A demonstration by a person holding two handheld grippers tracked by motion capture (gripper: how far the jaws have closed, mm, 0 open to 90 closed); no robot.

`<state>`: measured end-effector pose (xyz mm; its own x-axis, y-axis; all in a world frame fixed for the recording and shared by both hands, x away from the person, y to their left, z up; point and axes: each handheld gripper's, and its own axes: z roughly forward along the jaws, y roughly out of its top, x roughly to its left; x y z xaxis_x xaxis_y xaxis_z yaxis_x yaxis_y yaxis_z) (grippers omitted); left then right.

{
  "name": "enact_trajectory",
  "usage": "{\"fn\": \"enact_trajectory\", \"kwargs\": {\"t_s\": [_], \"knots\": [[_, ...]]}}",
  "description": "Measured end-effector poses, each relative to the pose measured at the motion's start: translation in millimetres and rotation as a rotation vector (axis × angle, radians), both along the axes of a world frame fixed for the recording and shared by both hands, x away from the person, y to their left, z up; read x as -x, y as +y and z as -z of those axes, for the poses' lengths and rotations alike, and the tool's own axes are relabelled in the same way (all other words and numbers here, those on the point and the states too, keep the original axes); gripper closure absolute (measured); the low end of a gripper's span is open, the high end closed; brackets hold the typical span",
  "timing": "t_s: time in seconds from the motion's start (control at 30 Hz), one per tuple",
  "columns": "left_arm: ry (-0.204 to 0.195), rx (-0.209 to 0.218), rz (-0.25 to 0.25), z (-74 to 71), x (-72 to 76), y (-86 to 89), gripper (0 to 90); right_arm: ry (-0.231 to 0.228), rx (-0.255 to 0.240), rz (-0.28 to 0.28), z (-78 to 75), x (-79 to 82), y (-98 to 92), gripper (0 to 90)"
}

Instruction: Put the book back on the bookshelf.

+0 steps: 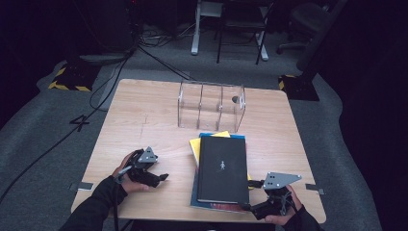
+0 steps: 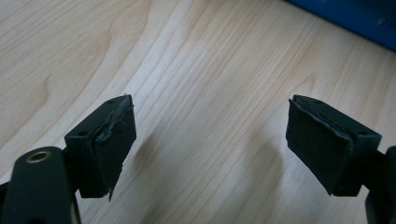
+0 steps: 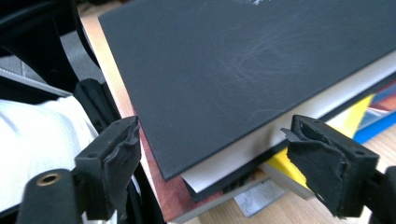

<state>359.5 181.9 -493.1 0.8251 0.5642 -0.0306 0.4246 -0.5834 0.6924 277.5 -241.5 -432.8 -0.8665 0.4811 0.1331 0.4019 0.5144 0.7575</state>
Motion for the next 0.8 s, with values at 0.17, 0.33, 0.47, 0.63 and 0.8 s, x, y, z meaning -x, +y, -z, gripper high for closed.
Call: {"fn": "enact_trajectory", "kwargs": {"t_s": [0.17,0.33,0.47,0.63,0.8], "knots": [[-0.049,0.034,0.021,-15.7,-1.2,-10.1,19.0,-0.012,0.034,0.007,3.5,-3.8,9.1,17.7],[-0.075,0.035,0.037,-22.6,-5.4,-21.5,20.0,-0.013,0.032,0.010,3.6,-6.8,11.6,17.6],[-0.098,0.031,0.050,-27.5,-10.0,-30.6,20.5,-0.021,0.028,0.007,4.1,-14.3,16.5,17.7],[-0.128,0.033,0.045,-34.2,-19.2,-37.6,20.6,-0.023,0.027,-0.011,3.5,-25.1,19.9,17.2],[-0.153,0.023,0.040,-37.0,-31.8,-46.4,21.1,-0.038,0.043,-0.023,-0.2,-40.1,29.5,16.7]]}}
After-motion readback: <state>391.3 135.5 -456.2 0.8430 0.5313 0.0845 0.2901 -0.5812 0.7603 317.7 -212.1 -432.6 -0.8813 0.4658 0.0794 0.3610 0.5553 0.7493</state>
